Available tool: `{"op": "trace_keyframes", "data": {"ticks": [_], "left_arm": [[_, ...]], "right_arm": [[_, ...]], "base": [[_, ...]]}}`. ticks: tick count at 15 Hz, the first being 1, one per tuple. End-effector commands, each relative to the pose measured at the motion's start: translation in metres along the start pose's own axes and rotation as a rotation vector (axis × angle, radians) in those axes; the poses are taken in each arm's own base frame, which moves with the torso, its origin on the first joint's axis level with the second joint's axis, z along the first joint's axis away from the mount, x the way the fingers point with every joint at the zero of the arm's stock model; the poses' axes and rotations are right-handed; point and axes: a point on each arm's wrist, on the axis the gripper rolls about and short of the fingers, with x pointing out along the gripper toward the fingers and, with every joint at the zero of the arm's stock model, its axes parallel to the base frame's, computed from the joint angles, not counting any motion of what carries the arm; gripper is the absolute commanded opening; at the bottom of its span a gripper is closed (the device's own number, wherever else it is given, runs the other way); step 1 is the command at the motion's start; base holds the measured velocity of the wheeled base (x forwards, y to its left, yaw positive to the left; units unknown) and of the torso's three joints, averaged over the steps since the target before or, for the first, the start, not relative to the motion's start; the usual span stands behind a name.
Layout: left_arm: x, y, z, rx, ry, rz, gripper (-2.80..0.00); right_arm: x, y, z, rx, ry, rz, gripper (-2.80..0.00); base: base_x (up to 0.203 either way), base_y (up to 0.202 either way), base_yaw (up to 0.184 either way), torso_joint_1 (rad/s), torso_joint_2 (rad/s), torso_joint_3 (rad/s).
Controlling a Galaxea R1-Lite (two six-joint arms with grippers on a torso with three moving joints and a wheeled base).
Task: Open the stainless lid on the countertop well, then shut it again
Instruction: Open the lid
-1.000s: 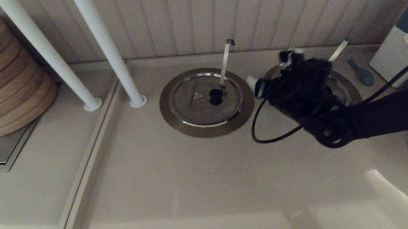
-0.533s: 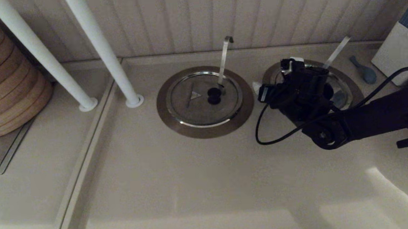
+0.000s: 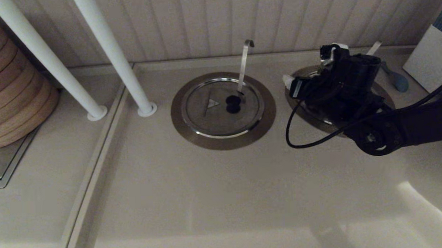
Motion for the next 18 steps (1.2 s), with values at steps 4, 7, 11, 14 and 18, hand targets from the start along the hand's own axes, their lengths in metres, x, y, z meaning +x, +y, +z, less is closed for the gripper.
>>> {"op": "trace_keyframes", "data": {"ticks": [4,7,11,14,18], "left_arm": [[0.0,0.0,0.0,0.0,0.0,0.0,-2.8],[0.0,0.0,0.0,0.0,-0.002,0.0,-2.8],[0.0,0.0,0.0,0.0,0.0,0.0,-2.8],[0.0,0.0,0.0,0.0,0.0,0.0,-2.8],[0.0,0.0,0.0,0.0,-0.001,0.0,-2.8]], "right_arm": [[-0.029,0.002,0.047,0.024,-0.079,0.018,0.0],[-0.035,0.002,0.052,0.028,-0.086,0.025,0.0],[-0.043,0.015,0.048,0.034,-0.066,0.063,0.0],[-0.047,0.017,0.052,0.037,-0.073,0.071,0.0],[-0.053,0.012,0.064,0.021,-0.107,0.058,0.0]], "base": [[0.0,0.0,0.0,0.0,0.0,0.0],[0.0,0.0,0.0,0.0,0.0,0.0],[0.0,0.0,0.0,0.0,0.0,0.0],[0.0,0.0,0.0,0.0,0.0,0.0],[0.0,0.0,0.0,0.0,0.0,0.0]]}}
